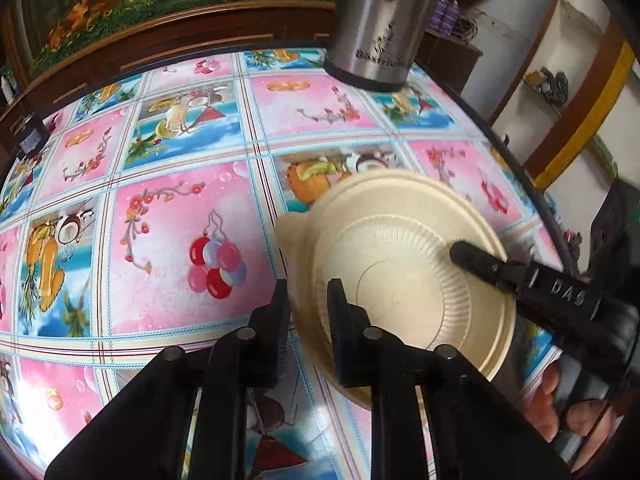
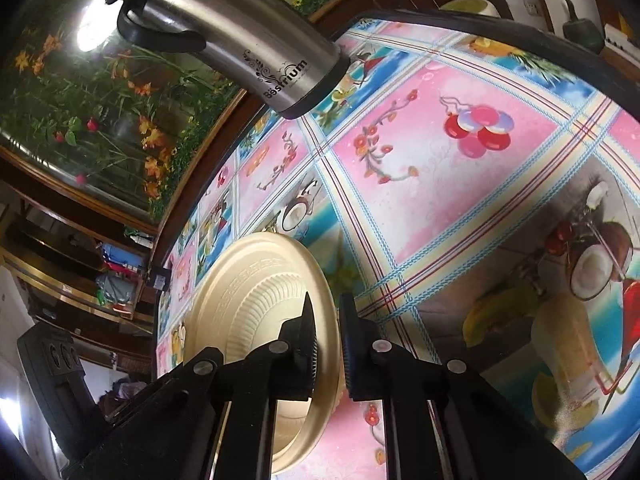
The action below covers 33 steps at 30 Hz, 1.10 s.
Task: Organize plates and bowls
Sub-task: 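Hold the cream bowl raised above the table with the right gripper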
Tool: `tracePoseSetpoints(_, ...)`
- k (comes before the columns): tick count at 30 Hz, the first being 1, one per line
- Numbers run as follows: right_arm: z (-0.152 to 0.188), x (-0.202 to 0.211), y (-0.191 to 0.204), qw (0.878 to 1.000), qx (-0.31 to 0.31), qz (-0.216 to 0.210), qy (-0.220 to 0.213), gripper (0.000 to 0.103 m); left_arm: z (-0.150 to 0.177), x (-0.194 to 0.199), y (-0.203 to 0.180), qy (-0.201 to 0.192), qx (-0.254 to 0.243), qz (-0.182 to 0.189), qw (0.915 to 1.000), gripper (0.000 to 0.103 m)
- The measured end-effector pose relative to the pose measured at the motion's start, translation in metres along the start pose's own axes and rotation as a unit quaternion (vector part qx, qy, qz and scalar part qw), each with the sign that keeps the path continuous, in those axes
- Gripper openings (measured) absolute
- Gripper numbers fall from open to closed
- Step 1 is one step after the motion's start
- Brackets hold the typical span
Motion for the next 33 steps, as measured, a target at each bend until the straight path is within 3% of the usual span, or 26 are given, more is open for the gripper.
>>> tracePoseSetpoints(7,0.006,0.001,0.007,1.000,0.010,-0.017,0.016,0.017,0.024,0.007,0.012,-0.002,0.017,0.028,0.9995,0.016)
tracePoseSetpoints(11,0.012,0.002,0.008,0.999,0.004,-0.032,0.033,0.023,0.036,0.022,0.013,-0.008,0.005,0.018,0.9998,0.015)
tracePoseSetpoints(20,0.047,0.020,0.021,0.997,0.036,-0.043,0.048,0.023,0.073,0.045,0.024,-0.010,0.008,0.017,0.9998,0.015)
tracePoseSetpoints(24,0.069,0.036,0.025,0.998,0.053,-0.034,0.028,0.014,0.092,0.052,0.026,-0.006,0.008,0.022,0.9997,0.016)
tracePoseSetpoints(33,0.123,0.070,0.028,0.997,0.068,-0.043,0.019,0.012,0.135,0.094,0.020,-0.036,-0.022,-0.024,0.9988,0.016)
Point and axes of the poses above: each gripper's, at about its wrist camera, not at the fingertips, and x roughly against the way its jaws point, y to its left, z to its underside, the point moved 1 cm from there along -x, roughly the way its jaws point, and after that the axes turned 4 degrees about -z, right-handed, at the moved point
